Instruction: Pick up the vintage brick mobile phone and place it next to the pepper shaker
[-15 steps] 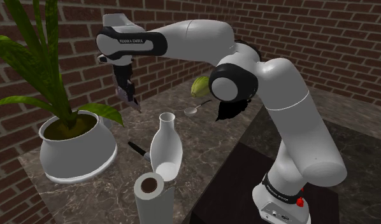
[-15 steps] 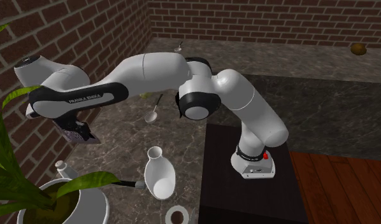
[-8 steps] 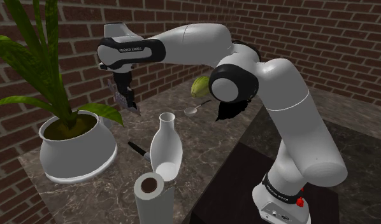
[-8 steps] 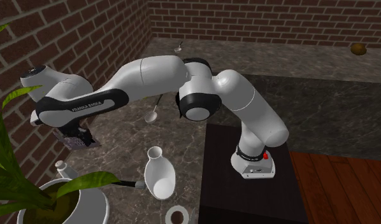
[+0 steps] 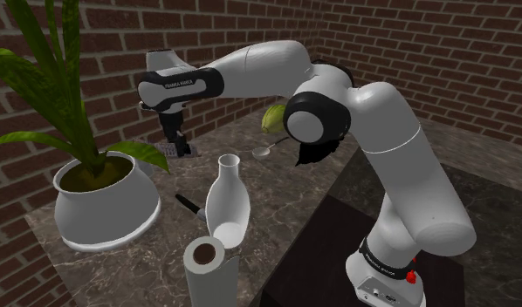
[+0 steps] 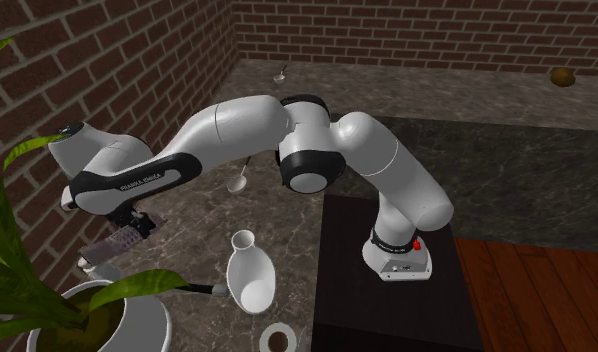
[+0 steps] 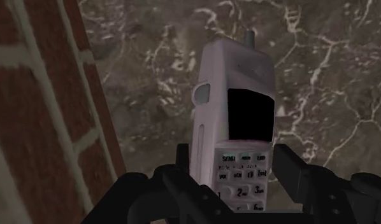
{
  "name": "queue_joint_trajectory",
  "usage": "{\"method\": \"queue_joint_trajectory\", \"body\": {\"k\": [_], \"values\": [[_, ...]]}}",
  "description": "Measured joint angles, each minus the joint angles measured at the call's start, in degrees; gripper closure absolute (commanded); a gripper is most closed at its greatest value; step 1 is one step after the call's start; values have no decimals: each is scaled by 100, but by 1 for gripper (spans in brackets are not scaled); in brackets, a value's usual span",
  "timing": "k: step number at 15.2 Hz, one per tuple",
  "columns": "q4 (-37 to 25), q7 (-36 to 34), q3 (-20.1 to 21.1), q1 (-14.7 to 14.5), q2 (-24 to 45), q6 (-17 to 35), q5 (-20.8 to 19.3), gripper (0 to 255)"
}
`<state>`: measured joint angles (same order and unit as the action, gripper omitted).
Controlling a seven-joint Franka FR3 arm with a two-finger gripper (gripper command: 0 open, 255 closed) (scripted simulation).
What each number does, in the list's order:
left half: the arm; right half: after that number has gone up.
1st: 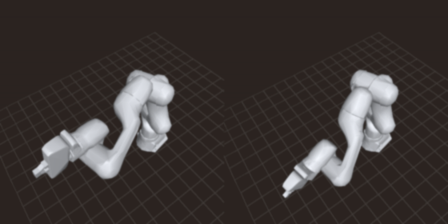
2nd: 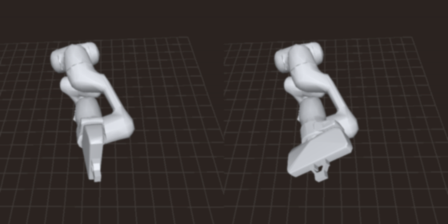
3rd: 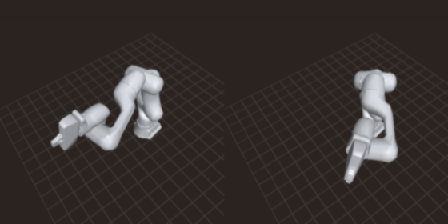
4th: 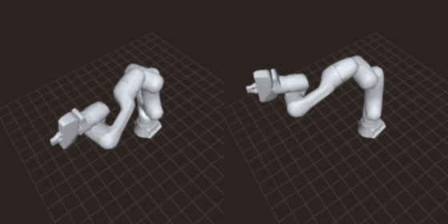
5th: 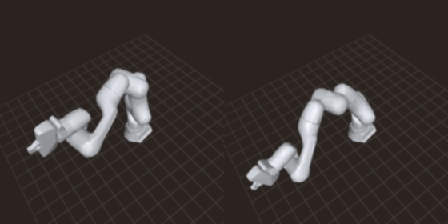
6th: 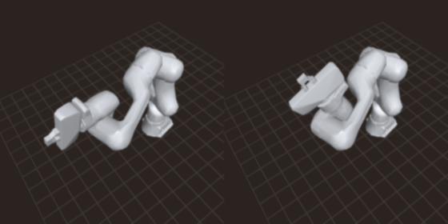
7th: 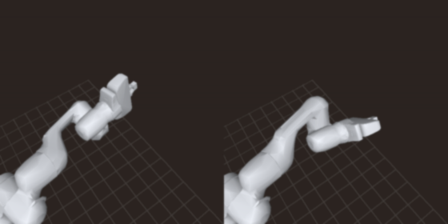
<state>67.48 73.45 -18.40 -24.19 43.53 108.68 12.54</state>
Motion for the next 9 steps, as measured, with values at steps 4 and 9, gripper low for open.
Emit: {"method": "queue_joint_trajectory", "body": {"k": [4, 9], "values": [[184, 19, 1, -25, -30, 203, 13, 255], [150, 10, 0, -24, 0, 200, 16, 0]]}}
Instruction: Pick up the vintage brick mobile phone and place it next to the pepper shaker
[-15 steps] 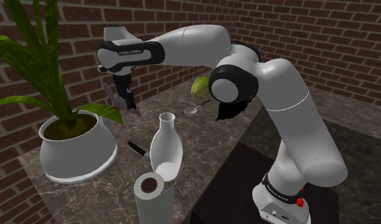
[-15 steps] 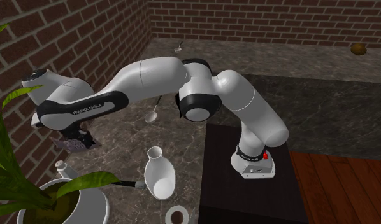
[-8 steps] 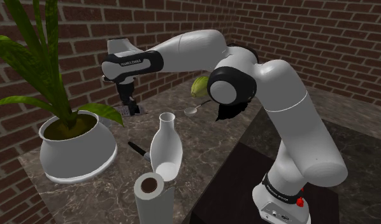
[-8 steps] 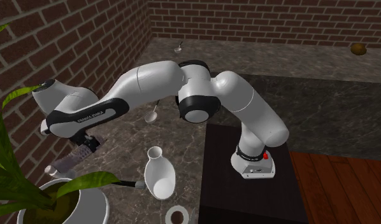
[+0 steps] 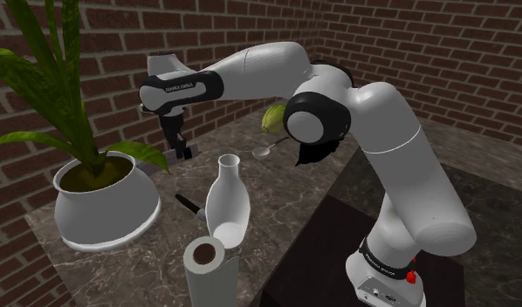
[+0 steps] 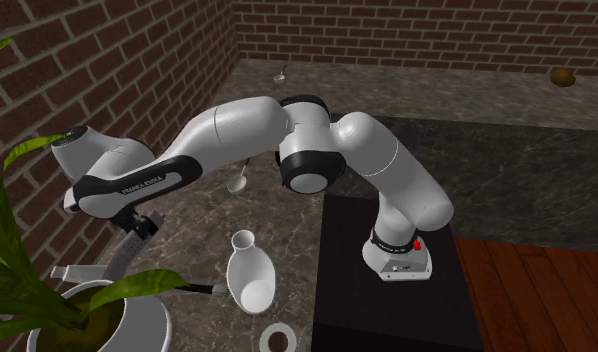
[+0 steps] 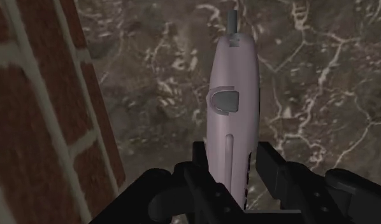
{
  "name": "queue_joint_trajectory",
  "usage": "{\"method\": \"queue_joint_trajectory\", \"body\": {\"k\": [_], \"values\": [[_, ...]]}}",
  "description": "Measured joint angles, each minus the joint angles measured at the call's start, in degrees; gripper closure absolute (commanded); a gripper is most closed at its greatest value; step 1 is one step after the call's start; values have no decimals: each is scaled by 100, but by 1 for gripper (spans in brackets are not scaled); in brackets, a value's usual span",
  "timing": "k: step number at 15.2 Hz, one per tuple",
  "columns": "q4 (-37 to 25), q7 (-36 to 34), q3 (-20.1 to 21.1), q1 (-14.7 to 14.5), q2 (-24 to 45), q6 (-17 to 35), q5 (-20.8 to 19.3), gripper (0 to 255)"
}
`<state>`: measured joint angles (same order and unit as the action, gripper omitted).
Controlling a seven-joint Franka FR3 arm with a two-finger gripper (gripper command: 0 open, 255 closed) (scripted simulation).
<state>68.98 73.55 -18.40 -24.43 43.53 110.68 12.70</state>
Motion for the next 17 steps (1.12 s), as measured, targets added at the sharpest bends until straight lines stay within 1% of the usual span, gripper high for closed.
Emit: {"method": "queue_joint_trajectory", "body": {"k": [6, 8, 11, 17], "values": [[34, 1, 7, -1, 38, 9, 1, 0], [-72, -8, -5, 8, -18, -149, -15, 0], [-387, -38, -27, 34, -107, -538, -50, 0], [-428, -48, -30, 33, -122, -601, -56, 0]]}}
